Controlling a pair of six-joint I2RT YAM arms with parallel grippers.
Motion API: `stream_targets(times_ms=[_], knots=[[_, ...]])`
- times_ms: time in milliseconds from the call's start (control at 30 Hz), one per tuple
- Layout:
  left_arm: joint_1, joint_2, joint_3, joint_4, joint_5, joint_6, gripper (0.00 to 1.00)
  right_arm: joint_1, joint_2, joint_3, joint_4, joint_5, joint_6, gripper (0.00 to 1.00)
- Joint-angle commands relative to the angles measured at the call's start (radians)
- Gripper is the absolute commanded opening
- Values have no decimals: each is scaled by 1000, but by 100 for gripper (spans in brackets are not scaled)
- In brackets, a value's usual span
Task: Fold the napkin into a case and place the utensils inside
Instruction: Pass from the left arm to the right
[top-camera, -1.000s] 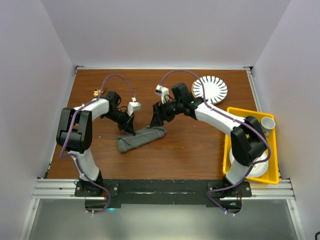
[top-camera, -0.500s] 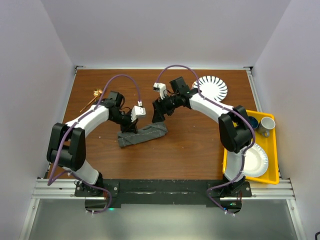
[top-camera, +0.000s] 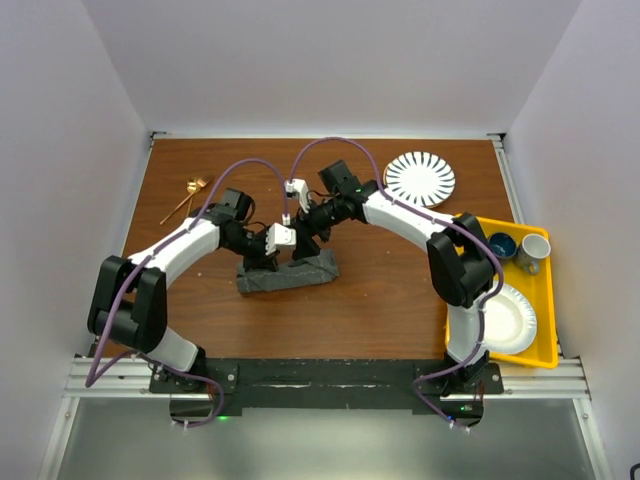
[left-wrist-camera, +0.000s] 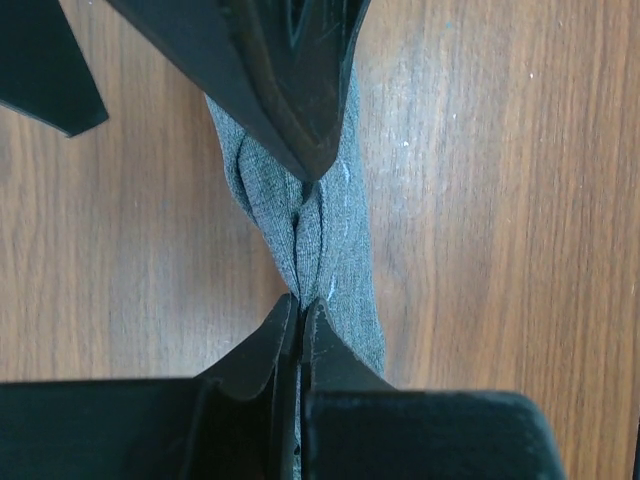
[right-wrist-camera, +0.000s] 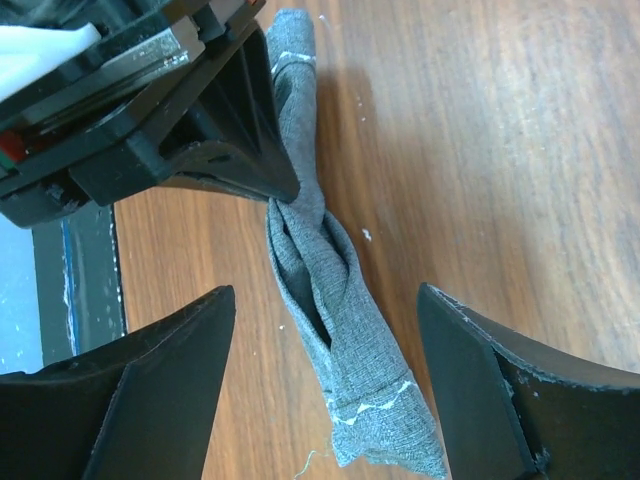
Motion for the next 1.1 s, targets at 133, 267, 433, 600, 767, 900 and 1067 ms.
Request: stream_targets(times_ms=[133,267,433,600,767,900,1067], knots=[[-13,-66,-24,58,17,27,0,26,-5,-55,74,-117,47,76],[-13,-83,-40,50,20,57,0,20,-75,-150,183,-112,24,77],[-13,-96,-58,61,22,82,0,-11,-110,-224,245,-120,-45,78],[-13,-99,-61,75,33,93,0,-11,-118,-235,222,-103,-122,79],[-13,-99,-63,81,47,104,0,-3,-94,-209,229,-80,-99,78],[-13,-104,-66,87,56,111,0,6,-74,-200,254,-79,-79,77],[-13,-107,-64,89,60,116,0,18,-45,-190,261,-82,-59,77]])
